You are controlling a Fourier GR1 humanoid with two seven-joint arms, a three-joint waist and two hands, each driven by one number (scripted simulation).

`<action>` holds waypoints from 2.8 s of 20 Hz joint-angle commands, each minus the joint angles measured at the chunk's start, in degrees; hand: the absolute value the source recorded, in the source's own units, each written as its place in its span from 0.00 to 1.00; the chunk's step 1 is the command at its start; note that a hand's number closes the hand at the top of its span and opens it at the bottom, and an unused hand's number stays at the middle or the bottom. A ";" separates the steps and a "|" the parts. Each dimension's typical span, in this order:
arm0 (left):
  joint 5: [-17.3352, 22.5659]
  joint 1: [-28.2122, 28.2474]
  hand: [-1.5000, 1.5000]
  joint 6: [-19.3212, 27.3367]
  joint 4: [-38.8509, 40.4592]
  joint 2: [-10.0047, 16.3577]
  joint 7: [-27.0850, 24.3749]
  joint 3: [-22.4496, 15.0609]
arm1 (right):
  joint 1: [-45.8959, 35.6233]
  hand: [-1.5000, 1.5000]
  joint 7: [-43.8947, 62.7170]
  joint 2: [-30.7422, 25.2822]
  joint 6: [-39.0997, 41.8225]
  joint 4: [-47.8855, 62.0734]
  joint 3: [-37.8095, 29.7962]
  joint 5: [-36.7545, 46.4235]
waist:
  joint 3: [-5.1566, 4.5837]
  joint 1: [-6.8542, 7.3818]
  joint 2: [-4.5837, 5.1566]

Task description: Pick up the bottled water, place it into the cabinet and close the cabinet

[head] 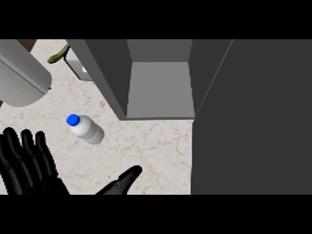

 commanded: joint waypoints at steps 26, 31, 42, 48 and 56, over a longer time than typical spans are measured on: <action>47.02 0.93 0.00 -6.28 24.57 0.02 -33.87 21.67 | 21.58 0.00 -13.70 -1.72 10.44 -9.29 -4.87 -5.62 | -0.34 -0.61 0.05; 57.20 0.65 0.00 -14.89 32.47 -0.03 -44.40 28.41 | 24.71 0.00 -15.87 -0.59 10.88 -9.63 -3.92 -4.04 | -0.26 -0.48 0.07; 72.05 -8.49 0.00 -24.73 58.07 -0.05 -64.55 37.15 | 28.80 0.00 -19.56 -2.34 13.51 -11.31 -6.08 -5.12 | -0.24 -0.78 0.38; 73.20 -10.90 0.00 -30.38 66.23 0.25 -68.67 39.09 | 27.65 0.00 -22.28 0.20 14.19 -6.37 -6.91 -2.14 | -0.08 -0.12 0.20; 78.20 -18.24 0.00 -44.19 79.92 1.02 -76.72 45.10 | 29.40 0.00 -22.97 -1.13 15.04 -8.86 -8.42 -3.44 | -0.19 -0.55 0.42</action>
